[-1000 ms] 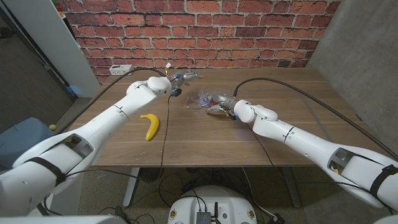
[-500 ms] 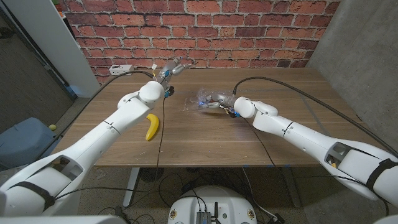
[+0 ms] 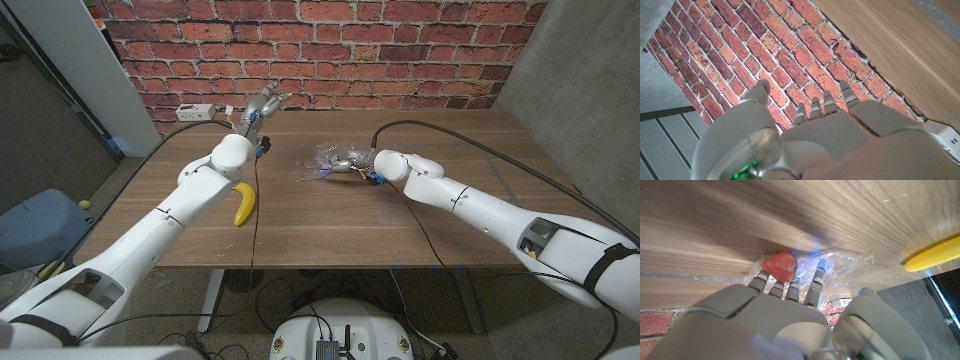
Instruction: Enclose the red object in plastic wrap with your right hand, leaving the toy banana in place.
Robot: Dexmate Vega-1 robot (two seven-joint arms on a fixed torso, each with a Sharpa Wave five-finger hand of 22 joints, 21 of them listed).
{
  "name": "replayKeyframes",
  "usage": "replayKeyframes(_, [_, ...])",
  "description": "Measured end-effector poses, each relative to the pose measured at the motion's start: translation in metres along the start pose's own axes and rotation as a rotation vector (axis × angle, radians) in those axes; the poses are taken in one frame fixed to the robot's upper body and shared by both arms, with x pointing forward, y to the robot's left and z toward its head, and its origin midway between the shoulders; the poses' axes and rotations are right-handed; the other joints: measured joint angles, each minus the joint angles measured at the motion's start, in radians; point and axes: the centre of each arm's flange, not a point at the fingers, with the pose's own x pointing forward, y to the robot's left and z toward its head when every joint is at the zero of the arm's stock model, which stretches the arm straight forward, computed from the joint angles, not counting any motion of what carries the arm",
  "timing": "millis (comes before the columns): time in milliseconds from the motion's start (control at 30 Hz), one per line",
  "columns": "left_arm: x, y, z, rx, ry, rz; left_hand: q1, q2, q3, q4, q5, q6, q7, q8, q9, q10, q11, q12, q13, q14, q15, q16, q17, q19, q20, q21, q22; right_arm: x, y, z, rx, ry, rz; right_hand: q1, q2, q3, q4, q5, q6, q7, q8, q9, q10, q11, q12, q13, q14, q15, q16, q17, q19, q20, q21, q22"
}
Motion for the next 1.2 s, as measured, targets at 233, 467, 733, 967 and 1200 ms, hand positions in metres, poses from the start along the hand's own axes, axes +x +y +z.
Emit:
replayKeyframes(233, [-0.005,0.005,-0.005,-0.041,-0.011,0.019,-0.016,0.0,-0.007,0.007,0.0,0.0,0.0,0.0,-0.005,0.0,0.0,0.004,0.0,0.0,0.0,0.007,0.0,0.004,0.003,0.0,0.0,0.001,0.0,-0.001,-0.02,0.03,0.017,0.123,0.039,0.054,-0.096,0.023,-0.015,0.004,-0.017,0.0,0.0,0.0,0.0,0.0,0.006,-0.006,-0.002,-0.025,0.02,0.0,-0.002,-0.002])
replayKeyframes(467, [-0.012,0.008,-0.009,-0.097,-0.023,0.027,-0.02,0.004,-0.007,0.007,0.0,0.0,0.0,0.0,-0.005,0.0,0.0,0.004,0.0,0.0,0.0,0.007,0.0,0.008,0.0,0.0,0.0,0.0,-0.002,0.005,-0.031,0.022,0.002,0.152,0.054,0.073,-0.12,0.024,-0.097,0.019,-0.033,0.0,0.0,0.0,0.0,0.0,0.013,-0.013,0.006,-0.03,0.039,-0.005,0.004,-0.002])
replayKeyframes(733, [-0.017,0.009,-0.019,-0.144,-0.006,0.014,-0.033,0.001,-0.011,0.011,0.0,0.0,0.0,0.0,-0.009,-0.005,0.005,0.004,-0.001,0.0,0.0,0.007,0.0,0.008,0.0,-0.006,0.0,-0.009,-0.007,0.005,0.004,-0.023,-0.07,0.154,0.033,0.066,-0.145,0.015,-0.19,0.032,-0.04,0.003,-0.013,0.002,0.0,0.0,0.035,0.002,0.012,-0.037,0.062,0.037,0.002,-0.002])
replayKeyframes(967, [-0.02,0.009,-0.025,-0.165,0.005,0.001,-0.038,0.006,-0.011,0.011,0.005,-0.005,-0.005,0.0,-0.009,-0.005,0.005,0.004,-0.005,0.0,0.0,0.007,0.0,0.004,0.004,-0.006,0.0,-0.019,-0.012,0.005,0.04,-0.07,-0.136,0.169,0.008,0.062,-0.168,0.008,-0.244,0.028,-0.04,0.003,-0.042,0.002,-0.004,0.0,0.023,0.009,0.011,-0.042,0.078,0.045,0.004,0.001])
replayKeyframes(1200, [-0.025,0.01,-0.034,-0.171,0.019,-0.011,-0.044,0.001,-0.011,0.011,0.005,-0.015,-0.007,0.0,-0.014,-0.005,0.005,0.011,-0.005,0.0,0.0,0.007,0.0,0.004,0.004,-0.006,0.0,-0.028,-0.02,0.008,0.098,-0.142,-0.218,0.206,0.024,0.086,-0.2,0.008,-0.248,0.025,-0.029,0.003,-0.052,-0.002,-0.004,0.0,0.02,0.005,0.011,-0.042,0.082,0.041,0.004,0.001])
